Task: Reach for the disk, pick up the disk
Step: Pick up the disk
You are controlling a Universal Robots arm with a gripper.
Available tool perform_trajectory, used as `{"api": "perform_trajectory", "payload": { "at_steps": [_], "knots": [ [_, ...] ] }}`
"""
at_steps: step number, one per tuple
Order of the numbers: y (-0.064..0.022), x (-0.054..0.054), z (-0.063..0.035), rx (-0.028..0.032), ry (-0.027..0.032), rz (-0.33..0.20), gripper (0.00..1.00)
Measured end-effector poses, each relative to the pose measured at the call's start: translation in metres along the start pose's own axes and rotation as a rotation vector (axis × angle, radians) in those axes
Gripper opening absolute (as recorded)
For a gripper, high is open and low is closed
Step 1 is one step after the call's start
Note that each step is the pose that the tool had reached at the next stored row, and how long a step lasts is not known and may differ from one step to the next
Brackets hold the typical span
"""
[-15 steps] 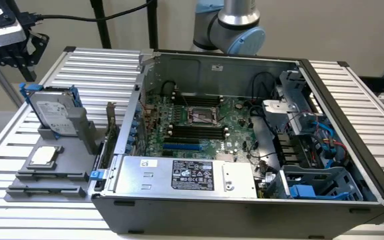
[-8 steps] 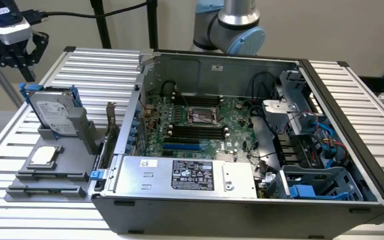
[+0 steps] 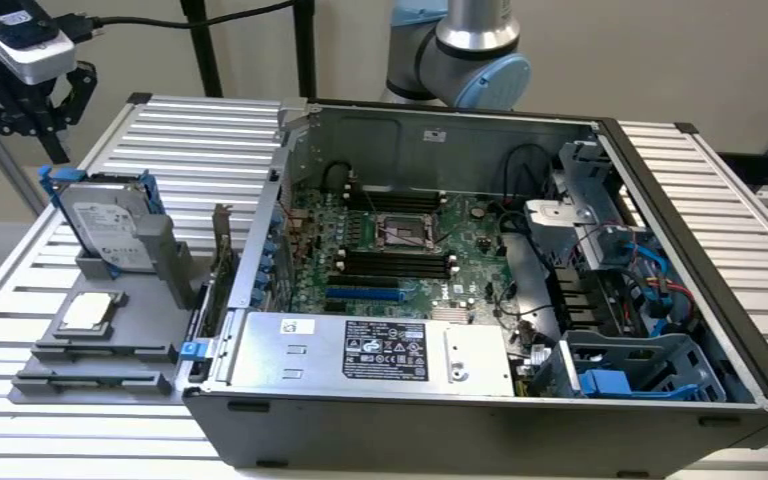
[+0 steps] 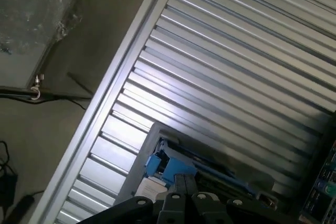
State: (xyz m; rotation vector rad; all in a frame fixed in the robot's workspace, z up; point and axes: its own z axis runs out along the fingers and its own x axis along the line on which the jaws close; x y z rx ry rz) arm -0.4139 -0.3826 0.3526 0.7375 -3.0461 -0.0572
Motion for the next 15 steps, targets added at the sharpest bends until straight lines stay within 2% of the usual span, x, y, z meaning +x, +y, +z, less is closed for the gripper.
{"api": "perform_trajectory", "payload": {
  "at_steps": [15],
  "knots": [
    [0.0000,0.0000,-0.0009,-0.0004,0.0100,-0.272,0.11]
  ]
}}
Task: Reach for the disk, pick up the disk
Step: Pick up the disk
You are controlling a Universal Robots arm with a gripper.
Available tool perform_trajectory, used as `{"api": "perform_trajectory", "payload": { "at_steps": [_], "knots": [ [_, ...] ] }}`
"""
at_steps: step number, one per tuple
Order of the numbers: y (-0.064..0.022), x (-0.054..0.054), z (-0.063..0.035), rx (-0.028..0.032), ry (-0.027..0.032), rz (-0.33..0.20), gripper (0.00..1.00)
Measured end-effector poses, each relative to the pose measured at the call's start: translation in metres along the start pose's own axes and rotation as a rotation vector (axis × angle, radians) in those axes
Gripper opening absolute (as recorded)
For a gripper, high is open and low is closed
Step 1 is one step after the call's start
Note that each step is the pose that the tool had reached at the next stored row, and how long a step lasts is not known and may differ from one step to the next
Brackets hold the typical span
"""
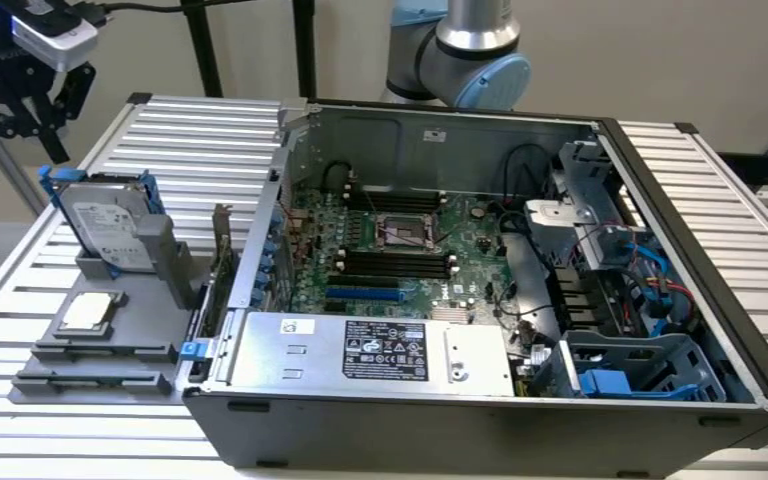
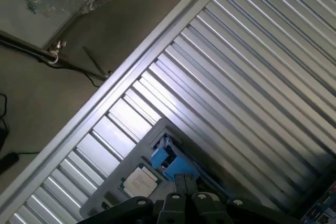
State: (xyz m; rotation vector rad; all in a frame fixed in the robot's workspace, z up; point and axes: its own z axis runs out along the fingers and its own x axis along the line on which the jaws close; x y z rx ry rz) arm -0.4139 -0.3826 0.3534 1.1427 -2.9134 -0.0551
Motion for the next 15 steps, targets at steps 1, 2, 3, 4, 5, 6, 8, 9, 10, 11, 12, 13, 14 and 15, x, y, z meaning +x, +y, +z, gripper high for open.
{"api": "perform_trajectory", "payload": {
  "at_steps": [1,2,3,4,5,6,8,9,10,11,12,13,14,15],
  "knots": [
    [0.0000,0.0000,-0.0001,-0.0001,0.0007,-0.019,0.11],
    [0.0001,0.0000,-0.0002,-0.0001,0.0013,-0.037,0.11],
    [0.0001,0.0000,-0.0003,-0.0001,0.0020,-0.055,0.11],
    [0.0001,0.0000,-0.0004,-0.0001,0.0027,-0.073,0.11],
    [0.0001,0.0000,-0.0005,-0.0002,0.0033,-0.091,0.11],
    [0.0001,0.0000,-0.0006,-0.0002,0.0040,-0.110,0.11],
    [0.0001,0.0000,-0.0007,-0.0003,0.0054,-0.146,0.11],
    [0.0001,0.0000,-0.0008,-0.0003,0.0060,-0.164,0.11],
    [0.0001,0.0000,-0.0009,-0.0004,0.0067,-0.182,0.11],
    [0.0001,0.0000,-0.0009,-0.0004,0.0073,-0.200,0.11],
    [0.0001,0.0000,-0.0010,-0.0004,0.0080,-0.218,0.11],
    [0.0001,0.0000,-0.0010,-0.0005,0.0086,-0.236,0.11],
    [0.0001,0.0000,-0.0011,-0.0005,0.0094,-0.255,0.11],
    [0.0001,0.0000,-0.0011,-0.0005,0.0101,-0.273,0.11]
  ]
}}
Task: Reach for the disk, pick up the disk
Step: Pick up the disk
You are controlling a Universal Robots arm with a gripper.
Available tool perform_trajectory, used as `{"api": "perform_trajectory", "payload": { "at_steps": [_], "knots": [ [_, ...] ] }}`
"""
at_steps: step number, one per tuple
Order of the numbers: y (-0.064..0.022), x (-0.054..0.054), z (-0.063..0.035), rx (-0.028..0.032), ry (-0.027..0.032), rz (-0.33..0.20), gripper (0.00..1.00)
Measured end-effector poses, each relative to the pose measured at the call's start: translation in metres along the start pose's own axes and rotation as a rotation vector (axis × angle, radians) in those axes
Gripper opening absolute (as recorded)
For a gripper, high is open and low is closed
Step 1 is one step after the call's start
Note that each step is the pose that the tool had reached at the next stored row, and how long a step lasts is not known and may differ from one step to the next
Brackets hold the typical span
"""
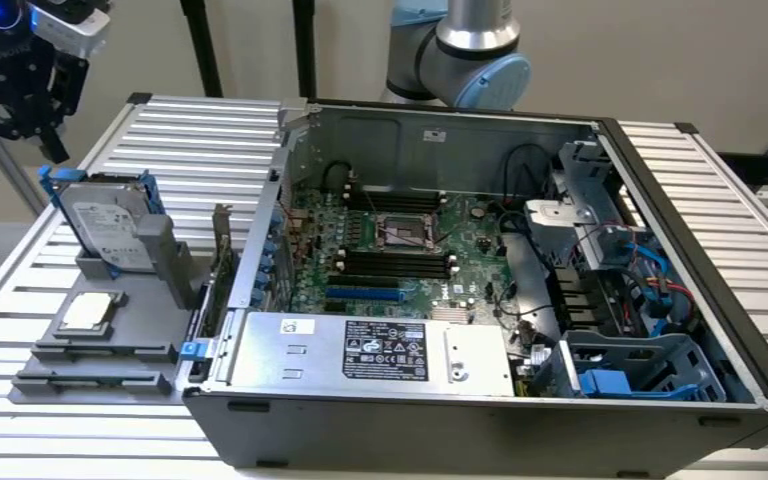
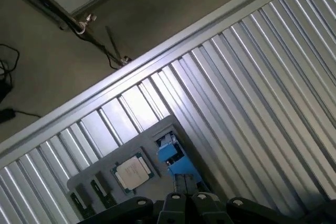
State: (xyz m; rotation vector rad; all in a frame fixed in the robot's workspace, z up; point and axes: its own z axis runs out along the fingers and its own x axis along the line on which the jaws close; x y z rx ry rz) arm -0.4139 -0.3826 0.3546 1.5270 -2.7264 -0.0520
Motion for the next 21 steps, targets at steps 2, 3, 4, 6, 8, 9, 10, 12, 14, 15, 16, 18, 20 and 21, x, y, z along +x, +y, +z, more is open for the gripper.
{"api": "perform_trajectory", "payload": {
  "at_steps": [2,3,4,6,8,9,10,12,14,15,16,18,20,21],
  "knots": [
    [0.0000,0.0000,0.0000,-0.0001,0.0013,-0.037,0.11],
    [0.0000,0.0000,0.0000,-0.0002,0.0020,-0.055,0.11],
    [0.0000,0.0000,0.0000,-0.0002,0.0027,-0.072,0.11],
    [-0.0001,-0.0001,0.0000,-0.0002,0.0039,-0.104,0.11],
    [-0.0003,-0.0003,0.0000,-0.0003,0.0049,-0.132,0.11],
    [-0.0006,-0.0004,-0.0001,-0.0004,0.0055,-0.146,0.11],
    [-0.0009,-0.0006,-0.0001,-0.0004,0.0060,-0.159,0.11],
    [-0.0012,-0.0008,0.0000,-0.0005,0.0068,-0.183,0.11],
    [-0.0018,-0.0011,0.0000,-0.0009,0.0079,-0.207,0.11],
    [-0.0020,-0.0013,0.0000,-0.0010,0.0084,-0.219,0.11],
    [-0.0023,-0.0014,0.0001,-0.0011,0.0088,-0.231,0.11],
    [-0.0026,-0.0016,0.0005,-0.0013,0.0098,-0.257,0.11],
    [-0.0030,-0.0018,0.0006,-0.0016,0.0110,-0.283,0.11],
    [-0.0033,-0.0020,0.0008,-0.0016,0.0115,-0.295,0.11]
  ]
}}
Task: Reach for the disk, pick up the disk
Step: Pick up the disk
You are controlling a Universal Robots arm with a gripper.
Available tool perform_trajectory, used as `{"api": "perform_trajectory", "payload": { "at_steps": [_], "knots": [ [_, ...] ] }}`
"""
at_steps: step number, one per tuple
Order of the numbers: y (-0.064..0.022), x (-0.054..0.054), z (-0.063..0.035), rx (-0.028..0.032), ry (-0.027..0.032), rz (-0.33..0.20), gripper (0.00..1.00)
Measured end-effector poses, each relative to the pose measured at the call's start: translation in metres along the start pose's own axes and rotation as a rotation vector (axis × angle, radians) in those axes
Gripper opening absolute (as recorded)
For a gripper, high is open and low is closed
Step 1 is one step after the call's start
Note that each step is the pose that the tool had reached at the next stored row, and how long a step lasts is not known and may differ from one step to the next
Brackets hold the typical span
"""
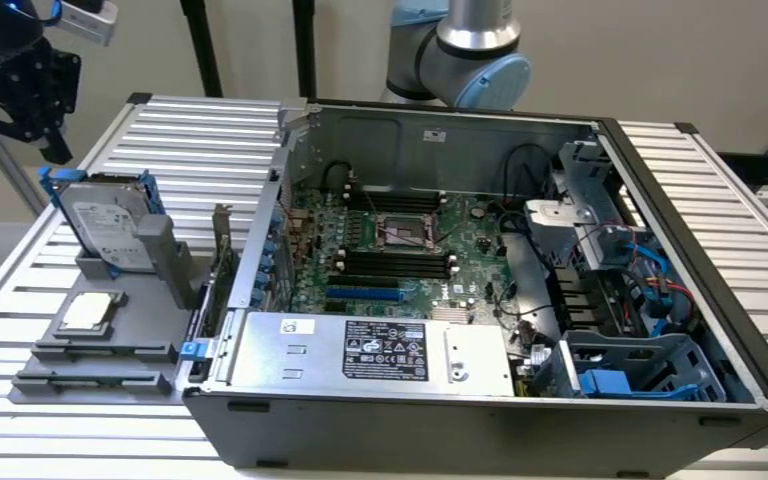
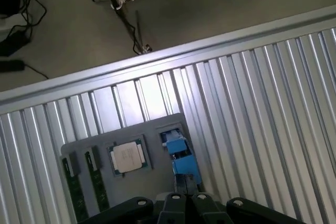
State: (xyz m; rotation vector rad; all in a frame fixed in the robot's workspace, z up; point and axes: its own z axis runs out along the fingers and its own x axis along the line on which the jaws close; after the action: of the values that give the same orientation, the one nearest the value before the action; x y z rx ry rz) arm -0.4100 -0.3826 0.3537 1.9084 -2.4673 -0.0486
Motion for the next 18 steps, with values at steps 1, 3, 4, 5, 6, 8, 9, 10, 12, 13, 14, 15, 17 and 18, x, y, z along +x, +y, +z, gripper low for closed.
{"api": "perform_trajectory", "payload": {
  "at_steps": [1,3,4,5,6,8,9,10,12,13,14,15,17,18],
  "knots": [
    [-0.0005,-0.0001,0.0001,-0.0001,0.0006,-0.012,0.11],
    [-0.0013,-0.0004,0.0007,0.0000,0.0013,-0.036,0.11],
    [-0.0016,-0.0004,0.0010,0.0001,0.0017,-0.048,0.11],
    [-0.0018,-0.0005,0.0014,0.0001,0.0021,-0.061,0.11],
    [-0.0019,-0.0005,0.0017,-0.0001,0.0028,-0.074,0.11],
    [-0.0019,-0.0008,0.0026,-0.0002,0.0038,-0.101,0.11],
    [-0.0018,-0.0011,0.0029,-0.0002,0.0043,-0.112,0.11],
    [-0.0017,-0.0016,0.0031,-0.0003,0.0048,-0.125,0.11],
    [-0.0014,-0.0029,0.0034,-0.0003,0.0057,-0.149,0.11],
    [-0.0012,-0.0036,0.0034,-0.0003,0.0061,-0.160,0.11],
    [-0.0009,-0.0045,0.0035,-0.0003,0.0065,-0.171,0.11],
    [-0.0006,-0.0056,0.0035,-0.0003,0.0069,-0.180,0.11],
    [0.0000,-0.0080,0.0035,0.0004,0.0073,-0.197,0.11],
    [0.0004,-0.0094,0.0035,0.0007,0.0076,-0.204,0.11]
  ]
}}
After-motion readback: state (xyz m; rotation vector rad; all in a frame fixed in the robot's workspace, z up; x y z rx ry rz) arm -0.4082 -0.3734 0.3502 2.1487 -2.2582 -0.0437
